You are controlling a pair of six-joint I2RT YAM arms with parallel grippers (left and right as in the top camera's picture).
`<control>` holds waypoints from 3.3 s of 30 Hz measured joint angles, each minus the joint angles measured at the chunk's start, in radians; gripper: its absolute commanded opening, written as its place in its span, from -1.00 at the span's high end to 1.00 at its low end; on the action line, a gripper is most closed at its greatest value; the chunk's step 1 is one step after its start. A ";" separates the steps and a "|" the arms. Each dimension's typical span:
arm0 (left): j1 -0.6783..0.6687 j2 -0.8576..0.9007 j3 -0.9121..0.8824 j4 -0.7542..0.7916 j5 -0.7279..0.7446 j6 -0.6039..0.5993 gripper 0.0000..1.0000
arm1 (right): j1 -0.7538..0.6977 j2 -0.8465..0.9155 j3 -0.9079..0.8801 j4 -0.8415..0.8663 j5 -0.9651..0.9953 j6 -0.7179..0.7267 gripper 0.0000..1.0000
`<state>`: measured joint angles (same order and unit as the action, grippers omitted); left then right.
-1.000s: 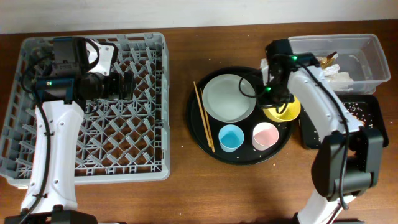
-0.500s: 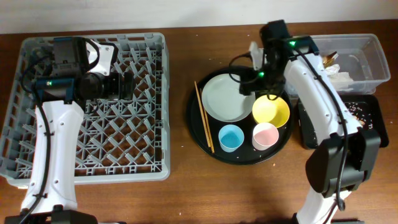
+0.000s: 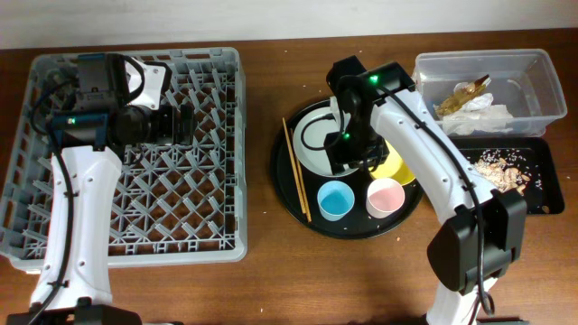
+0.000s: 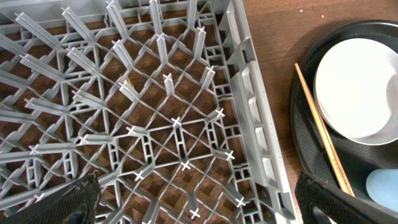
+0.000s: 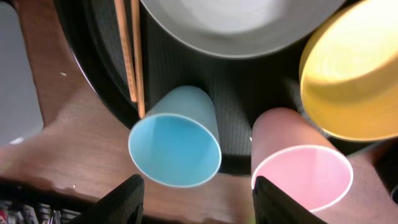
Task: Sort waste into correct bins and load items into the dishwasher rack
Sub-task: 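Grasp the blue cup with the right gripper and lift it, then hand the blue cup from the right gripper to the left gripper, then place the blue cup upside down in the rack with the left gripper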
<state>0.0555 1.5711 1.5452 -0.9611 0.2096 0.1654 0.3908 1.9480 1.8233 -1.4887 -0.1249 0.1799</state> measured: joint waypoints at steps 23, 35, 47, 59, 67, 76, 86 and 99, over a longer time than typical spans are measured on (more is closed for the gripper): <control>0.000 0.000 0.000 0.007 0.088 -0.001 -0.99 | -0.042 -0.030 -0.213 0.157 -0.077 -0.061 0.92; -0.001 0.016 0.004 0.159 1.164 -0.001 -0.99 | -0.161 -0.154 -0.112 0.942 -1.069 -0.058 0.92; -0.095 0.105 0.004 0.181 1.318 0.000 -0.99 | -0.049 -0.153 -0.112 1.049 -1.067 -0.004 0.92; -0.115 0.108 0.003 0.189 1.344 0.000 0.02 | 0.003 -0.154 -0.112 1.048 -0.997 -0.001 -0.49; -0.045 0.108 0.005 0.150 1.006 -0.001 0.02 | -0.200 -0.153 -0.109 0.755 -0.748 0.000 -0.64; -0.048 0.110 0.005 -0.260 0.069 -0.091 0.03 | -0.268 -0.151 -0.106 0.489 -0.299 -0.004 -0.64; -0.155 0.125 -0.097 -0.213 -0.020 -0.125 0.03 | -0.268 -0.151 -0.107 0.477 -0.241 -0.005 -0.64; -0.162 0.257 -0.037 -0.273 -0.057 -0.159 -0.91 | -0.268 -0.151 -0.107 0.436 -0.237 -0.008 -0.65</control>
<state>-0.1062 1.8286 1.5085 -1.2339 0.1524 0.0063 0.1230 1.7969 1.7164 -1.0531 -0.3618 0.1722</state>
